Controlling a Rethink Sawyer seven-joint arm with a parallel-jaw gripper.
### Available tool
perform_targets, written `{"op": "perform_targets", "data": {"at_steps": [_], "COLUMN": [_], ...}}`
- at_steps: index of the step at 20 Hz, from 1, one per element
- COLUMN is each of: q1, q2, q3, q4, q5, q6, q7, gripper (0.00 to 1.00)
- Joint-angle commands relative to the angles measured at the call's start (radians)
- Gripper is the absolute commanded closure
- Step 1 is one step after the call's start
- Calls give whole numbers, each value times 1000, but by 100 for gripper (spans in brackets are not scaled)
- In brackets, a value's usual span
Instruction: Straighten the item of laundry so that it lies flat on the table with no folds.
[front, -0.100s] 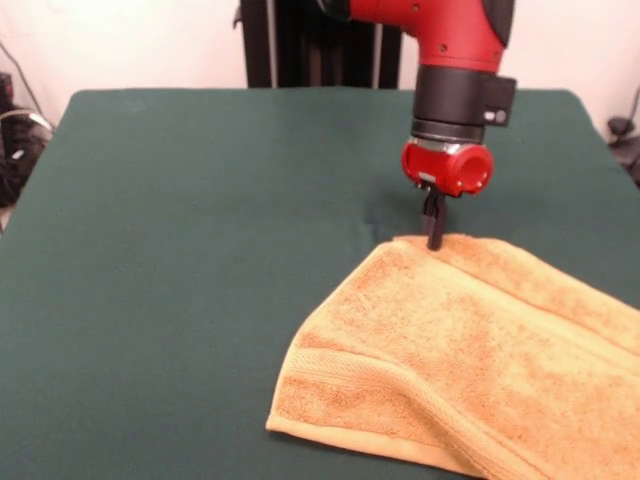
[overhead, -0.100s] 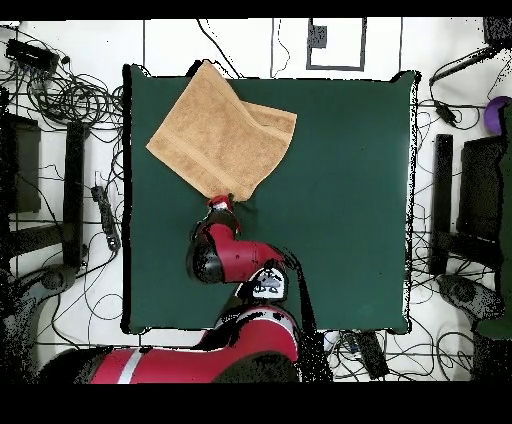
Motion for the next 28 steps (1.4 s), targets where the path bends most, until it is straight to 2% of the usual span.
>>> {"op": "perform_targets", "data": {"at_steps": [1, 7, 13, 14, 20, 28], "q1": [-115, -145, -148, -138, -174, -171], "q2": [255, 308, 306, 307, 296, 297], "q3": [-50, -34, -35, -44, -18, -19], "q4": [89, 41, 44, 46, 42, 38], "q5": [-15, -35, -26, -12, -61, -50], "q6": [-25, -89, -69, -76, -56, -56], "q7": [69, 61, 45, 33, 14, 14], "gripper": [100, 100, 100, 0, 0, 0]}}
